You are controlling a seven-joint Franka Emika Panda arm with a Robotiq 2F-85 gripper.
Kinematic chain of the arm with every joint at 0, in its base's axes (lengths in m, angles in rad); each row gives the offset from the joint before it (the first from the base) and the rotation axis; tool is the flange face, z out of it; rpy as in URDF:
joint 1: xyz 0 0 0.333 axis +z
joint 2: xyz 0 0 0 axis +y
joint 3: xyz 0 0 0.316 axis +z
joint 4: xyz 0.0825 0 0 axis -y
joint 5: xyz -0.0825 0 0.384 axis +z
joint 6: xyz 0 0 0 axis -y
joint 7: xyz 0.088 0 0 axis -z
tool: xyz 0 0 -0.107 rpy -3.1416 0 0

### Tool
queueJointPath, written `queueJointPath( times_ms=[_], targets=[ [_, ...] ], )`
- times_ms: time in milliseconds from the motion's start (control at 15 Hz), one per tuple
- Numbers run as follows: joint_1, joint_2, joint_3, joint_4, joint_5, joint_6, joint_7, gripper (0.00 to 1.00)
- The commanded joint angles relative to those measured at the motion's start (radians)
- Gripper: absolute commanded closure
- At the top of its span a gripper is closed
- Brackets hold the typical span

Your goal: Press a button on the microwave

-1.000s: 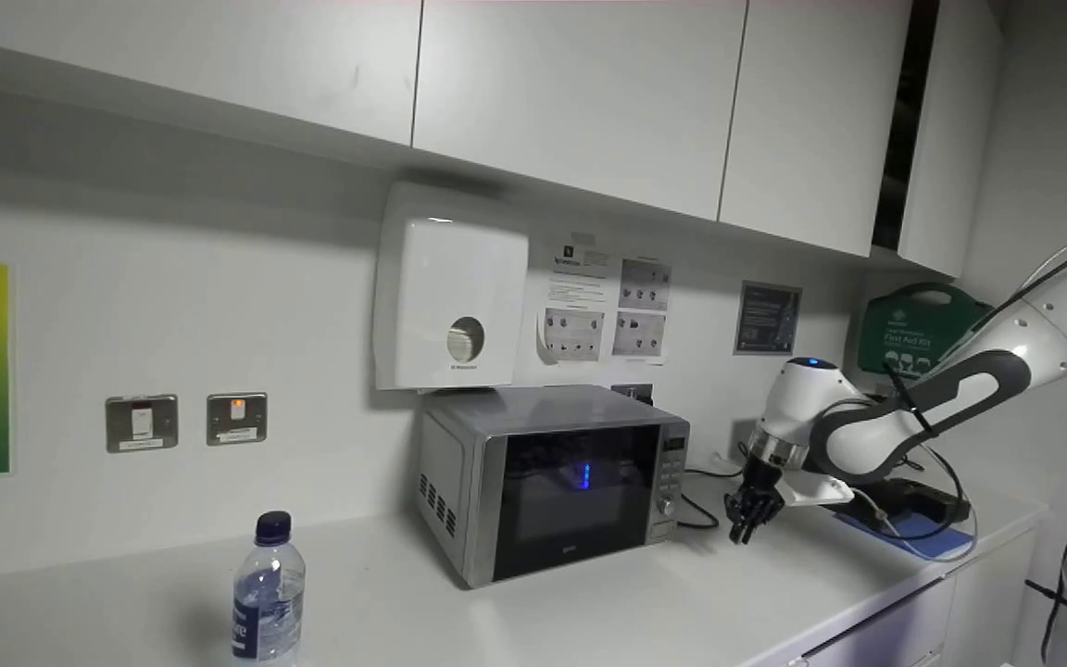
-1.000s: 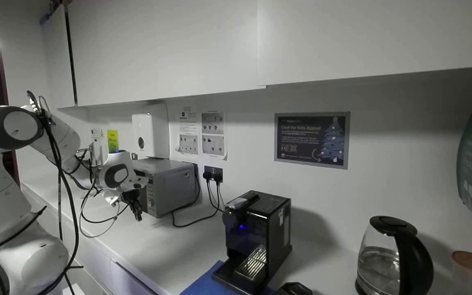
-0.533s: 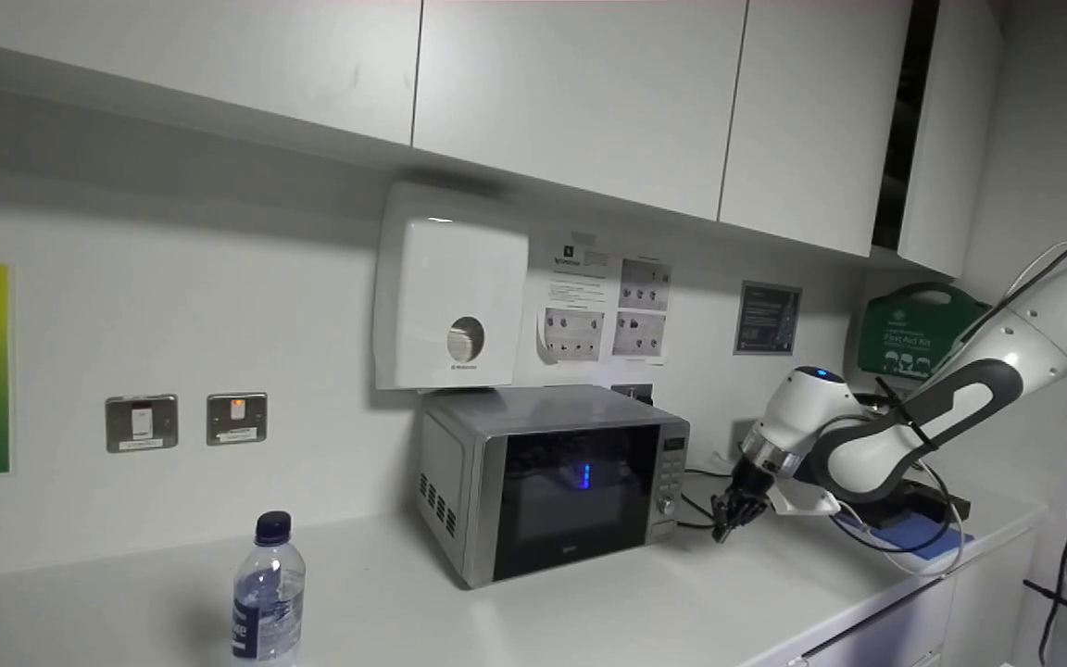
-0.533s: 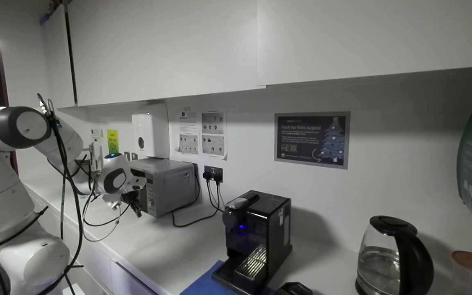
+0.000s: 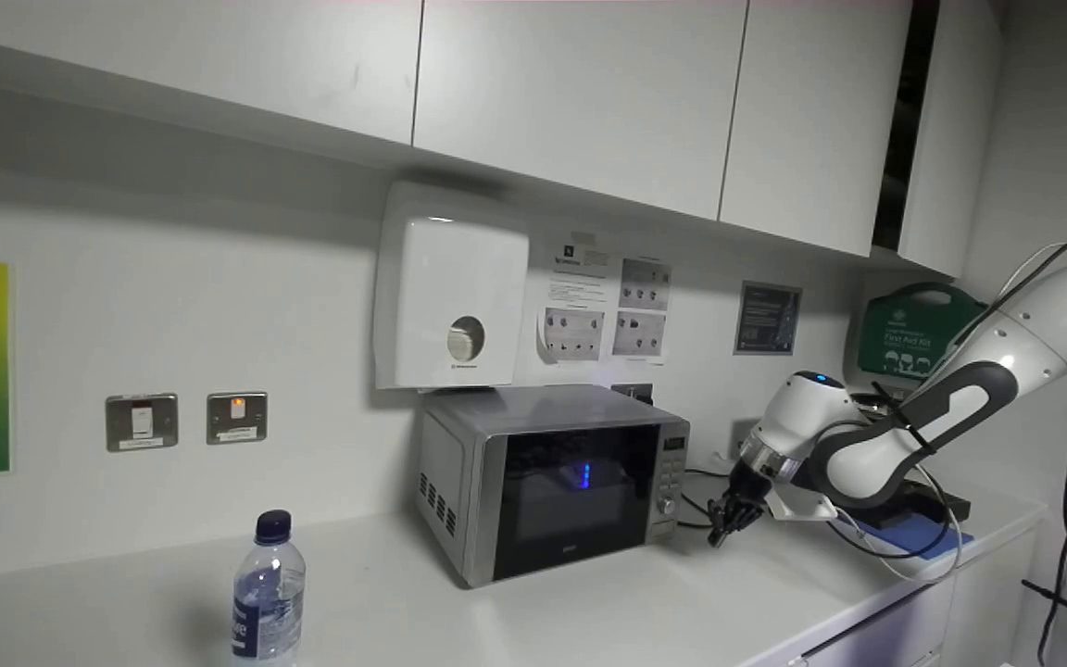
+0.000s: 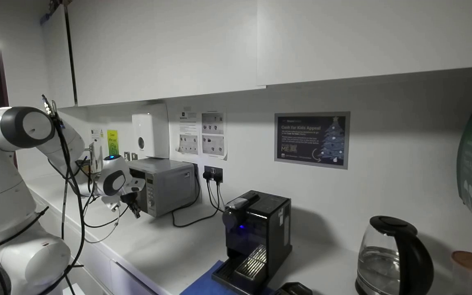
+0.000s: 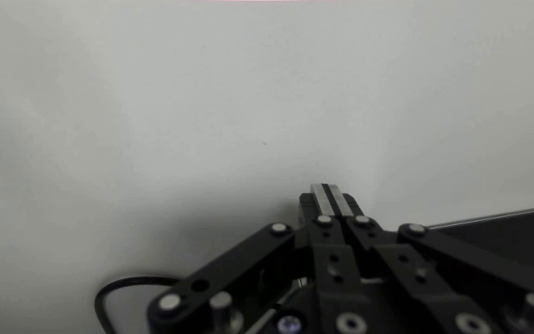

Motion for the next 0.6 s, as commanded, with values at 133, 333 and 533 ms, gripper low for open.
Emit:
queueJointPath(
  times_ms=[133, 333, 533],
  targets=[
    [-0.034, 0.013, 0.044, 0.013, -0.099, -0.021, 0.037, 1.0],
    [-0.011, 0.053, 0.053, 0.02, -0.098, 0.0, 0.019, 1.0],
    [-0.001, 0.075, 0.065, 0.026, -0.111, 0.004, 0.017, 1.0]
  ],
)
